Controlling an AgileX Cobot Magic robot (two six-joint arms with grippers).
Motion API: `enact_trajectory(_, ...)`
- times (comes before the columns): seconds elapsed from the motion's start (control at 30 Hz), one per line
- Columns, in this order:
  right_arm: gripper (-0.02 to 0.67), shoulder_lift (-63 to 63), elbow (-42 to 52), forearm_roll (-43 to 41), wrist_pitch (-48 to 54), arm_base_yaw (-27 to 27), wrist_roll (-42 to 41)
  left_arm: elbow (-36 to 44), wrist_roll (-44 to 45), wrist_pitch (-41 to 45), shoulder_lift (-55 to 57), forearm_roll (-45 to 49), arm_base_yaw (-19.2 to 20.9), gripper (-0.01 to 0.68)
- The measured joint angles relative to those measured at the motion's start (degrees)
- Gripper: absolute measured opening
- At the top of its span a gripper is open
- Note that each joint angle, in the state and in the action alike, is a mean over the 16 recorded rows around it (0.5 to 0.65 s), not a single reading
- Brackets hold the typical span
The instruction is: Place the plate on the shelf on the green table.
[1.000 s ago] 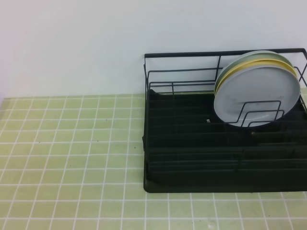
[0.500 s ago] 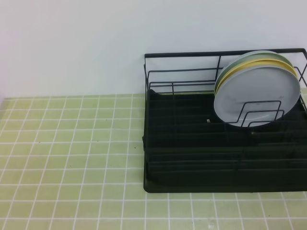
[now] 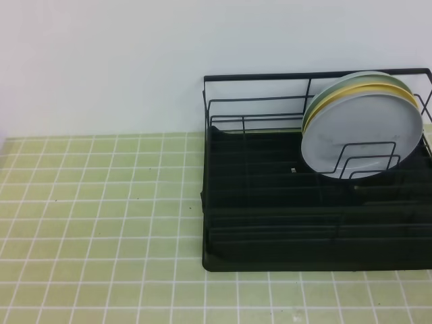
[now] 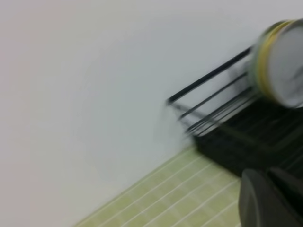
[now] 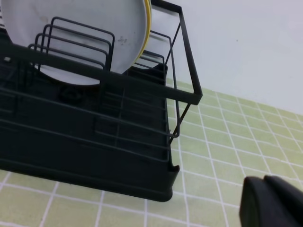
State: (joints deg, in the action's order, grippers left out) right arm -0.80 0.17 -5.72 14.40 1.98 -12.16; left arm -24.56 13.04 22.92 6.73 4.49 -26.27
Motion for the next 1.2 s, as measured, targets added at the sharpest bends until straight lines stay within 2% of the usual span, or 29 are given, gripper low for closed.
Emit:
enact_trajectory(0.13, 0.01, 0.0, 0.0, -0.04, 0.14, 0.0, 0.02, 3.06, 0.0, -2.9, 0.0, -3.21, 6.93, -0.002)
enact_trajectory(0.33, 0.01, 0.0, 0.0, -0.07, 0.15, 0.0, 0.06, 11.9, -0.3, -8.95, -0.08, -8.66, 18.25, -0.002)
enact_trajectory(0.5, 0.011, 0.0, 0.0, -0.07, 0.17, 0.0, 0.1, 20.12, -1.04, -12.67, -1.23, -11.98, 23.58, -0.002)
enact_trajectory(0.7, 0.011, 0.0, 0.0, -0.07, 0.21, 0.0, 0.14, 25.56, -2.02, -10.45, -3.83, -12.31, 24.71, -0.002)
enact_trajectory(0.97, 0.011, 0.0, 0.0, -0.07, 0.24, 0.0, 0.16, 26.33, -2.12, -5.4, -6.74, -11.9, 22.55, -0.002)
enact_trajectory(1.2, 0.011, 0.0, 0.0, -0.12, 0.24, 0.0, 0.53, 26.44, -1.56, -4.74, -6.99, -12.04, 20.65, -0.002)
